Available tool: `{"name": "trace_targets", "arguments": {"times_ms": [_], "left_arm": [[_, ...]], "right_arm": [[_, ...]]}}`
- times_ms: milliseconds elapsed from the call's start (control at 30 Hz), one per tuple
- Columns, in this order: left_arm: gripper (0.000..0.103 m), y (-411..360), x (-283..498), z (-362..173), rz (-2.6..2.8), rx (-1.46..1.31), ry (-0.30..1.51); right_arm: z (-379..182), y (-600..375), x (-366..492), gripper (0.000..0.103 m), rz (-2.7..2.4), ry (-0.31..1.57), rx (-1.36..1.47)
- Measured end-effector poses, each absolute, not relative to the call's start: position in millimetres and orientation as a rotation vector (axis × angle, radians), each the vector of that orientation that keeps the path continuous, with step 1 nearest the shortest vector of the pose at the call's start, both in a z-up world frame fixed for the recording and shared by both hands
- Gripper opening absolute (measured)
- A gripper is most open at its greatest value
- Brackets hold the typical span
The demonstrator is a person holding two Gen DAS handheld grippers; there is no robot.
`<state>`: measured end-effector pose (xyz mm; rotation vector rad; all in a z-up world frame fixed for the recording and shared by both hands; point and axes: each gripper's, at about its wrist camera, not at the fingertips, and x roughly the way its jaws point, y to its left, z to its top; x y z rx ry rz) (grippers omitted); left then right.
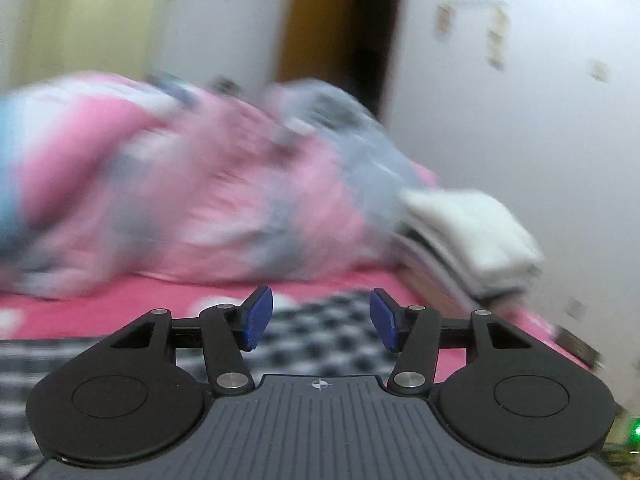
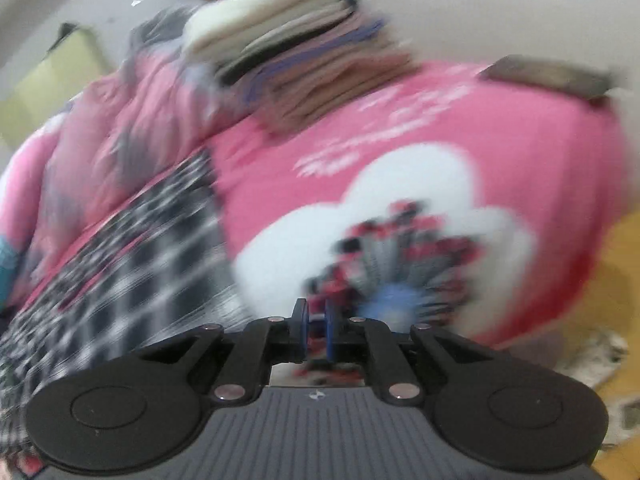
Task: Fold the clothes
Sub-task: 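Move both grippers toward the plaid garment with white drawstring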
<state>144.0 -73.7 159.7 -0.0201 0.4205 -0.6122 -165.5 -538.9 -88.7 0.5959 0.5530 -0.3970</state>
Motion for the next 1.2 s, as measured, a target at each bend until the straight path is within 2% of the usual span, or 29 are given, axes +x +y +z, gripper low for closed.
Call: {"name": "trace_targets", "arguments": {"times_ms": [167, 267, 367, 467, 567, 667, 800, 867, 1033, 1100, 1200], "left_arm": [[0.054, 39.7, 86.4, 242.2, -0.299, 0.014, 0.244], [0.054, 83.3, 42.9, 293.3, -0.039, 0.161, 0.100], [0.059, 114.8, 11.0, 308.5, 0.140, 0.314, 0.080], [0.060, 137.1, -0.6, 274.4, 0.153, 0.335, 0.179], [0.060, 146.1, 3.4, 190.4, 0.057, 0.283, 0.348], [0.059, 138.9, 7.9, 88.0, -0.032, 0.270, 0.497], [0.056, 130.4, -4.5, 0.5, -0.210, 0.198, 0.615], [0.056, 124.4, -12.4, -23.4, -0.288, 0.195, 0.636], [0.052, 96.5, 3.6, -49.2, -0.425, 0.137, 0.671], [0.049, 88.7, 14.4, -62.6, -0.437, 0.130, 0.723], [0.048, 85.9, 19.0, -80.6, -0.417, 0.152, 0.767]], "right_arm": [[-43.5, -478.0, -150.3, 0.009, -0.187, 0.491, 0.482], [-27.8, -415.4, -111.5, 0.009, 0.065, 0.494, 0.432], [-24.7, -351.9, -71.5, 0.009, 0.265, 0.538, 0.365], [-33.3, -270.7, -41.1, 0.009, 0.438, 0.585, 0.248], [-46.0, -217.0, -34.2, 0.008, 0.470, 0.613, 0.087], [-70.5, -210.8, -32.3, 0.008, 0.362, 0.702, -0.046], [-66.4, -250.8, -66.0, 0.008, 0.237, 0.834, 0.000], [-59.2, -260.5, -77.1, 0.009, 0.177, 0.875, -0.016], [-26.7, -217.8, -48.5, 0.012, 0.295, 0.727, -0.027], [-36.3, -190.4, -29.8, 0.025, 0.352, 0.701, -0.019], [-74.4, -168.8, -20.1, 0.031, 0.374, 0.805, -0.014]]}}
